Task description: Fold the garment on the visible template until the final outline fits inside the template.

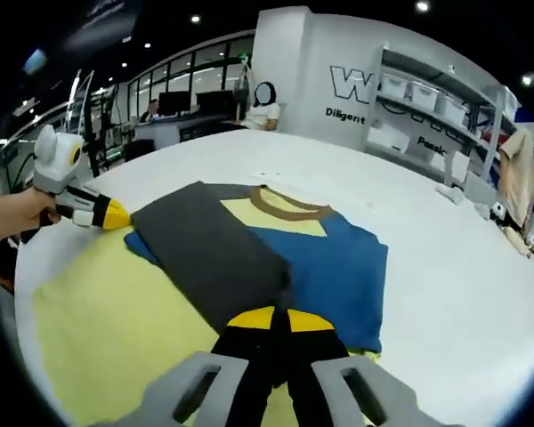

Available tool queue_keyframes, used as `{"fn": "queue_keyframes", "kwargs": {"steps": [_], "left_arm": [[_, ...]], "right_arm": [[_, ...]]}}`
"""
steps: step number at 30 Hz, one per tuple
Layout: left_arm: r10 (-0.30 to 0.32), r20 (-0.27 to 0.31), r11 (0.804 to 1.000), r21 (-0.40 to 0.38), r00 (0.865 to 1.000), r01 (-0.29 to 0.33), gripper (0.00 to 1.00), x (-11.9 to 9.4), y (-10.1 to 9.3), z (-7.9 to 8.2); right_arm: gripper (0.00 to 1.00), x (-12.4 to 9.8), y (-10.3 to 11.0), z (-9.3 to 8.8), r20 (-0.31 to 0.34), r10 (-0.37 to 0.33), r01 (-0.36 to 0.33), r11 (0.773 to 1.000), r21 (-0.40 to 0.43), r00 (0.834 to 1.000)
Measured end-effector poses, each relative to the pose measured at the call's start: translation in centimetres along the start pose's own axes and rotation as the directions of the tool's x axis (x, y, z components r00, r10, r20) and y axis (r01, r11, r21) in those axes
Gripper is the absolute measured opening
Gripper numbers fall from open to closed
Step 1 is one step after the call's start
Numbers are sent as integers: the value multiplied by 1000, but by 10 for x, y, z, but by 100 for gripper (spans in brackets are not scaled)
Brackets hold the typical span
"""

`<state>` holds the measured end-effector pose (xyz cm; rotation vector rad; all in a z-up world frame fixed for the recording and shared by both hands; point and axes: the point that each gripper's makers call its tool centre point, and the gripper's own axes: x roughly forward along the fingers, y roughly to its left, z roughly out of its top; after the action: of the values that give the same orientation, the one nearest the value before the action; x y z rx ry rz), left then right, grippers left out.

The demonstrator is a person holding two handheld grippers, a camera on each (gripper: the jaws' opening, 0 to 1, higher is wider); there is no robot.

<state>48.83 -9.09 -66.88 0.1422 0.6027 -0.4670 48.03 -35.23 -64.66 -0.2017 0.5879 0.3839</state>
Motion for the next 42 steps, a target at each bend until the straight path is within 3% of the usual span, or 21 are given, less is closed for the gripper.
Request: {"fn": "queue_keyframes", "kwargs": {"steps": [9,17,24,27,33,40,42], "left_arm": [[1,1,1000,-7,1000,-1,0,-10,8,-6],[-5,-1,998,67,1000,5,0,-19,15,-9],[13,-11,998,60,1000,-12,0,-23,20,-15],[15,-16,998,64,1000,-14,0,-24,20,-15],[41,-14,997,61,999,-41,1,-25,20,-14],[47,11,999,14,999,-47,18,-39,20,-6],[29,43,1000,6,999,-30,23,-46,17,0]], "right_arm": [[0,6,-13,-8,-29,-47,49,998,36,998],[0,13,-6,-10,-44,-27,29,999,28,999],[0,16,-1,-11,-46,-24,27,998,64,999],[0,15,-9,-16,-75,-52,60,991,116,996],[0,6,-19,-17,-55,-72,79,988,130,996],[6,-11,-18,-14,-42,-40,46,986,160,998],[14,-16,-15,-10,-28,-24,28,985,171,999]]}}
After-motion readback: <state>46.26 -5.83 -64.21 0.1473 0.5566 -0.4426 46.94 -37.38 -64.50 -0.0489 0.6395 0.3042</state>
